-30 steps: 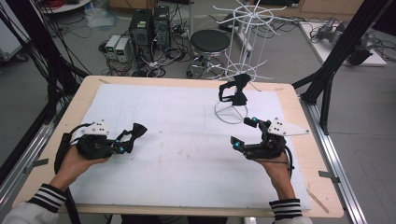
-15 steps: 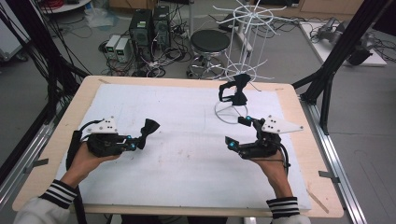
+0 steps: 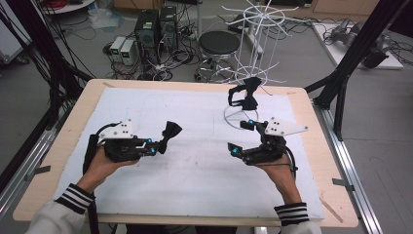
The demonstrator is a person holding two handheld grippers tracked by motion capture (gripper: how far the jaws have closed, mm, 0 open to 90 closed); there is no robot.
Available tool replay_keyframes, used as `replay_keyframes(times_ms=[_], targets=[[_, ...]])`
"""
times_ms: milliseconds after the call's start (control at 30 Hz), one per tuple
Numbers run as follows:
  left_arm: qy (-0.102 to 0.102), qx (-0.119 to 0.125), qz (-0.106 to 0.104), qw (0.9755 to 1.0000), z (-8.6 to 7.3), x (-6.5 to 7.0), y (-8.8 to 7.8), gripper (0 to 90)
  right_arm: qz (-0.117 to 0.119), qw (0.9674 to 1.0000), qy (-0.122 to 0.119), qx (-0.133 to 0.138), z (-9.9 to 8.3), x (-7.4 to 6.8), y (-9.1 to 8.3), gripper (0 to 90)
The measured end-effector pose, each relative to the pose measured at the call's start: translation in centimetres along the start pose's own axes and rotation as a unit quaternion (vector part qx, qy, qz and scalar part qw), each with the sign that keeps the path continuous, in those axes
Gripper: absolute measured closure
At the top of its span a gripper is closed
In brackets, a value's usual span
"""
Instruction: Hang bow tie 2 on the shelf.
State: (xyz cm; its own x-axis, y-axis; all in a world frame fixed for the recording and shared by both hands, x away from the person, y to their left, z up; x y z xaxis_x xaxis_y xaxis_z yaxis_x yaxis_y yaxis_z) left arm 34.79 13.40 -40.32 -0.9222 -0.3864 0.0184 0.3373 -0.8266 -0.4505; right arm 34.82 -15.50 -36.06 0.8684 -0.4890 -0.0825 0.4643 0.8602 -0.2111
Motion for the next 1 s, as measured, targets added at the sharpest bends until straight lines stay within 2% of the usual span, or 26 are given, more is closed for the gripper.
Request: replay_keyframes(times_ms=[200,400,633,1000], targets=[[0.018,0.003,-0.023,0.9996,0.7,0.8,1.2,82.9,0.012,0.9999,0.003,-0.004,0.7,-0.4,0.8,10.8],[0.025,0.024,-0.042,0.9985,1.6,1.5,2.2,82.9,0.026,0.9995,-0.006,-0.016,1.2,-0.9,1.9,11.4],[0.038,0.037,-0.056,0.9970,2.4,2.1,3.1,82.9,0.044,0.9988,-0.005,-0.021,1.4,-1.3,2.5,13.9],[0.057,0.065,-0.080,0.9930,3.8,3.2,4.6,82.9,0.071,0.9969,-0.009,-0.034,2.2,-2.0,3.8,15.2]])
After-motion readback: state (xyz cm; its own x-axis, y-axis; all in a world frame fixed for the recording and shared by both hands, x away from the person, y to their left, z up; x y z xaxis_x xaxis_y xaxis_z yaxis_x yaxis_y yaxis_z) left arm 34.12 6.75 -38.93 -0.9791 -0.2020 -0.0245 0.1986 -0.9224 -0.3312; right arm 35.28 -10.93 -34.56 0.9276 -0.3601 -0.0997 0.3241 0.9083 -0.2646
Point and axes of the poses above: each handheld gripper's, and its own axes: y roughly forward along the jaws, z roughly out of its top, x roughly to its right, the point moved 8 cm from there along y, roughly forward along the jaws, and after that the axes turned 1 degree about y, right-handed, at the moved point
